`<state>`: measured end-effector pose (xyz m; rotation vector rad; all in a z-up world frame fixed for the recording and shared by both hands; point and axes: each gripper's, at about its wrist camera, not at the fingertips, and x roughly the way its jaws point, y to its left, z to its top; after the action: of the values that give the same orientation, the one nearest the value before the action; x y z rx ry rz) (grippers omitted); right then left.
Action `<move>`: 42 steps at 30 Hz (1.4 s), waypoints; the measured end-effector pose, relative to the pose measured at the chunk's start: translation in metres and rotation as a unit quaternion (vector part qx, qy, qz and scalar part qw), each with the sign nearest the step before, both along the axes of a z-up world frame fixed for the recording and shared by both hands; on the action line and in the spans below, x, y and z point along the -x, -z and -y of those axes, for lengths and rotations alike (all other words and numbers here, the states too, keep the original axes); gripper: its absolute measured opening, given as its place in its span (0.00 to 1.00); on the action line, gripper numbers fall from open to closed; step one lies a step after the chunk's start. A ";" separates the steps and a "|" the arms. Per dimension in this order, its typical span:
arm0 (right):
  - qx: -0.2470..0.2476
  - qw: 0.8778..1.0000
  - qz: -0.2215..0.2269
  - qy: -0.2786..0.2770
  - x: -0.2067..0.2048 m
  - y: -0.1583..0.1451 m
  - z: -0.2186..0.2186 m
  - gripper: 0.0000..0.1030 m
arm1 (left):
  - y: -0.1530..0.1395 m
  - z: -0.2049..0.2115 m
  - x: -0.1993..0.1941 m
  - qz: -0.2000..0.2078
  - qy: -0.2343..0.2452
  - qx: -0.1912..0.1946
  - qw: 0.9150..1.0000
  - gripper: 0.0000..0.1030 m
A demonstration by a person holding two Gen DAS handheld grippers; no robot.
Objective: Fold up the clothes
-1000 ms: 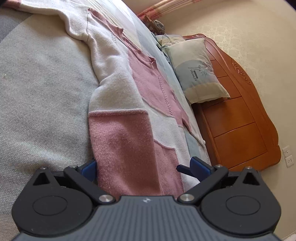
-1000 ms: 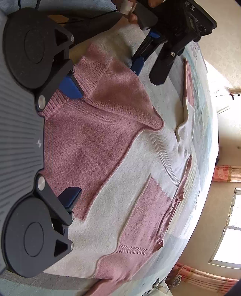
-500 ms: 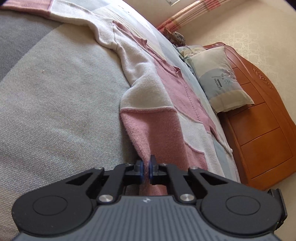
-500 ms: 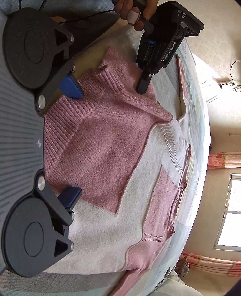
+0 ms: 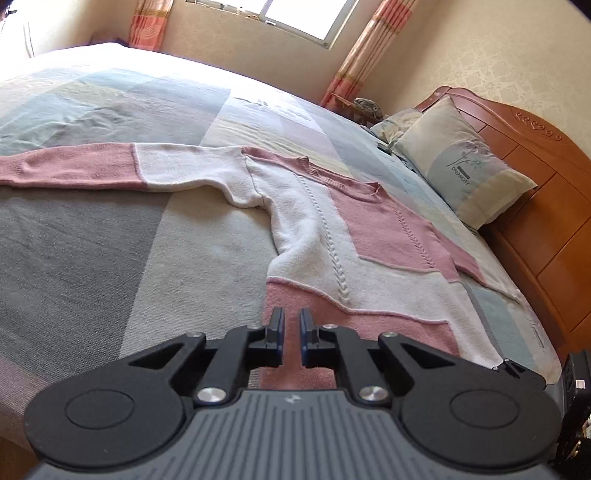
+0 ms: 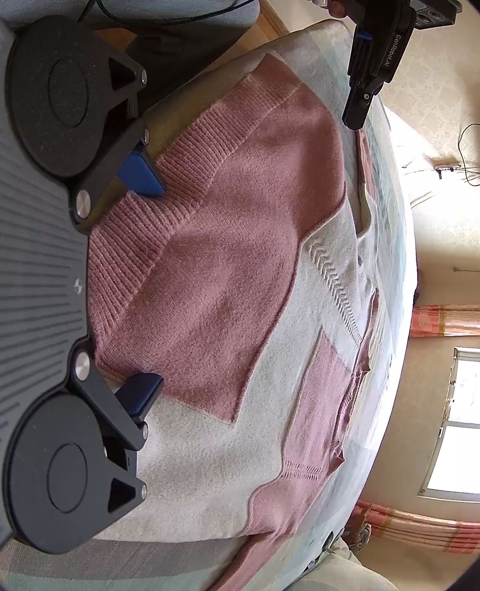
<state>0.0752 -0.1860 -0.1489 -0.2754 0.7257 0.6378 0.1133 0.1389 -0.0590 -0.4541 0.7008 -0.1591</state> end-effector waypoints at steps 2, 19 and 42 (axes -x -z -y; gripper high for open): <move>0.001 1.000 -0.001 0.002 0.000 -0.001 -0.001 1.00 | 0.001 -0.011 -0.009 0.005 -0.007 0.029 1.000 0.12; -0.013 0.998 0.053 0.017 0.006 -0.022 0.000 1.00 | 0.064 0.005 -0.206 -0.053 0.021 0.032 0.998 0.39; -0.020 0.997 0.071 0.032 0.012 -0.024 0.004 1.00 | 0.032 0.054 -0.137 -0.018 0.119 -0.068 0.990 0.33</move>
<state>0.0630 -0.1905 -0.1251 -0.2574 0.5829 0.5661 0.2500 0.0852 -0.0913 -0.2421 0.7951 -0.3252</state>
